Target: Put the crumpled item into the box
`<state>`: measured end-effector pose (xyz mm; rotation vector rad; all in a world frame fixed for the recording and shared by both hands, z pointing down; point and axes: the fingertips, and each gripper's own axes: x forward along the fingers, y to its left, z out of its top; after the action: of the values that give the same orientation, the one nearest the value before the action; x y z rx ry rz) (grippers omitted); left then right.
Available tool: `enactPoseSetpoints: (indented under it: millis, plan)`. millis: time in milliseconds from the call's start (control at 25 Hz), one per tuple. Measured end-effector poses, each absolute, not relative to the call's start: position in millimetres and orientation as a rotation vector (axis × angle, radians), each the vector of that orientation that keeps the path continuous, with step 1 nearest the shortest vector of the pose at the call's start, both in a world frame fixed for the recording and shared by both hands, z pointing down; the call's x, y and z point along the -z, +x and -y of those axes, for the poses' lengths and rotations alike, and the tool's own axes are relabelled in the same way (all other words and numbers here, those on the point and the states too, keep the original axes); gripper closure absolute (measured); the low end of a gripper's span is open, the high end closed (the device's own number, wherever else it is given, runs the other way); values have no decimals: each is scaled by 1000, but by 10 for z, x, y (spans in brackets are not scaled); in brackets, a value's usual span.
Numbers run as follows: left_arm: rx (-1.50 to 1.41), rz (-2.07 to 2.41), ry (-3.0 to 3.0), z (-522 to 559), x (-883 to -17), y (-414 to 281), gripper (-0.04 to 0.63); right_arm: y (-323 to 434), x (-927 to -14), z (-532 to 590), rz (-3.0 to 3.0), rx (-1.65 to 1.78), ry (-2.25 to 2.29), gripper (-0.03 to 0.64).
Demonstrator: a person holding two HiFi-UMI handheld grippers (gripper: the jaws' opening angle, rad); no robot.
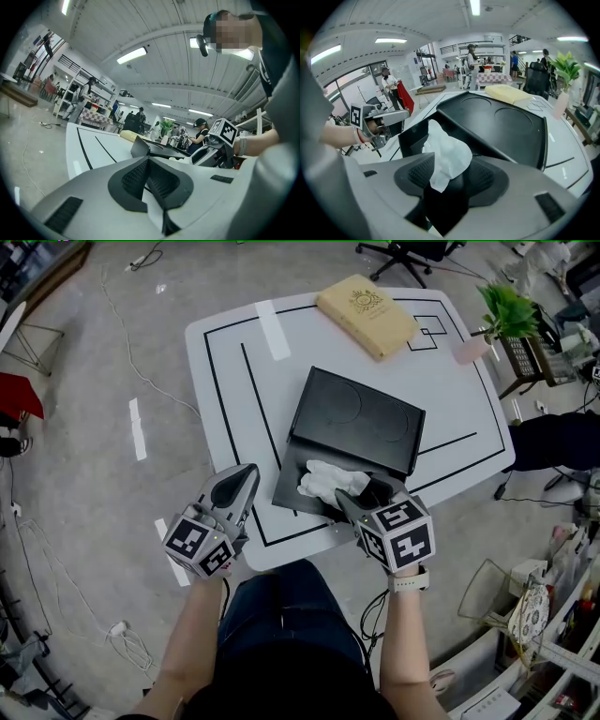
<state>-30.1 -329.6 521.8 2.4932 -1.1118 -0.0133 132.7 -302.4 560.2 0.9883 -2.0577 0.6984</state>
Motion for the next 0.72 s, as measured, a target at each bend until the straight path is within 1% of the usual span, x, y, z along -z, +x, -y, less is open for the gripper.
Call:
enactPoseSetpoints:
  millis: [80,200,320,720]
  plan:
    - [16,1113,2493,3289,-5207,-303,595,1327,-5601,3009,2053,-687,986,371]
    - [17,1117,2491,3284,-5205,-316,595,1314,-5581,2994,2064,-693,983,362]
    - [18,1118,2488,3281,-5218,-321,595,1326,-5569,2986,2059,-687,985,328]
    - [27,1111,2499,3239,-5180,-297,595,1449,-5441,2966,2044,-643,1042,325]
